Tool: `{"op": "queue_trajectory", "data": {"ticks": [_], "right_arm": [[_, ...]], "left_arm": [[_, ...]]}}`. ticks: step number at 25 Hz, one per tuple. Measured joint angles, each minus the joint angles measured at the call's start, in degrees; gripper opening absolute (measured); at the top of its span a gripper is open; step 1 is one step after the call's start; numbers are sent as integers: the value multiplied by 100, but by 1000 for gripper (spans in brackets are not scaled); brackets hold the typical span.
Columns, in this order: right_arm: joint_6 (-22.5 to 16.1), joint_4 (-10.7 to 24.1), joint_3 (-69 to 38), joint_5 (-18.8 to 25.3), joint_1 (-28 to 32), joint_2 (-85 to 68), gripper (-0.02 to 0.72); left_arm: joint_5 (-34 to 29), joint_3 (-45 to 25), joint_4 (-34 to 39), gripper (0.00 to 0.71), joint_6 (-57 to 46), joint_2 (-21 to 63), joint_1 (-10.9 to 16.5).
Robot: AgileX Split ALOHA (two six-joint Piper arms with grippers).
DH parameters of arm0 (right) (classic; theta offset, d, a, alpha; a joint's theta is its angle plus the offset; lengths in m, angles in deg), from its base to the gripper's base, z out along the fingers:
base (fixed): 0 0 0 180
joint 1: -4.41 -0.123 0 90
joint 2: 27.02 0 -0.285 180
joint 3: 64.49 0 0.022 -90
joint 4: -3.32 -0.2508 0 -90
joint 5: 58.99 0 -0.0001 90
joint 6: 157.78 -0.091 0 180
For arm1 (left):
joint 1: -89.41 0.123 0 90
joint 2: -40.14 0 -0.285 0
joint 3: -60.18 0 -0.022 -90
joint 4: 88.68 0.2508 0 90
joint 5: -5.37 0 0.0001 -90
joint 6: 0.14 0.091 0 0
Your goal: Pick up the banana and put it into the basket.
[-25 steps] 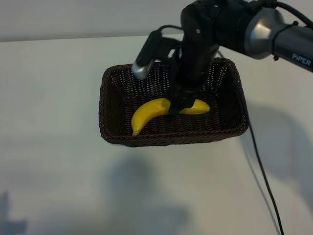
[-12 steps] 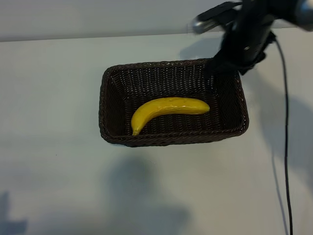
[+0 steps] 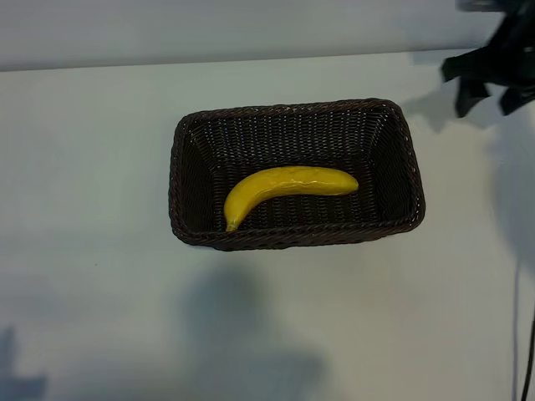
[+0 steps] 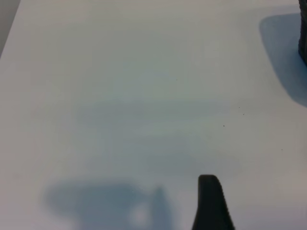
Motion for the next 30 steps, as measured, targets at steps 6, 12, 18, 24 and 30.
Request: {"op": "queue_trajectory", "data": {"ticks": [6,12,18,24,30], "right_arm": [[-54,113,0,233,261,0,590],[213,220,0,773,261,0,590],[272,480,-302,809,261,-274,590],[267,917,-1281,809,267,-1197,589],[119,986,-2286,814,266,-2601,589]], "left_arm": [[0,0,0,496,0,0,0],[0,0,0,496,0,0,0],[0,0,0,496,0,0,0],[0,0,0,496,0,0,0],[0,0,0,496,0,0,0]]}}
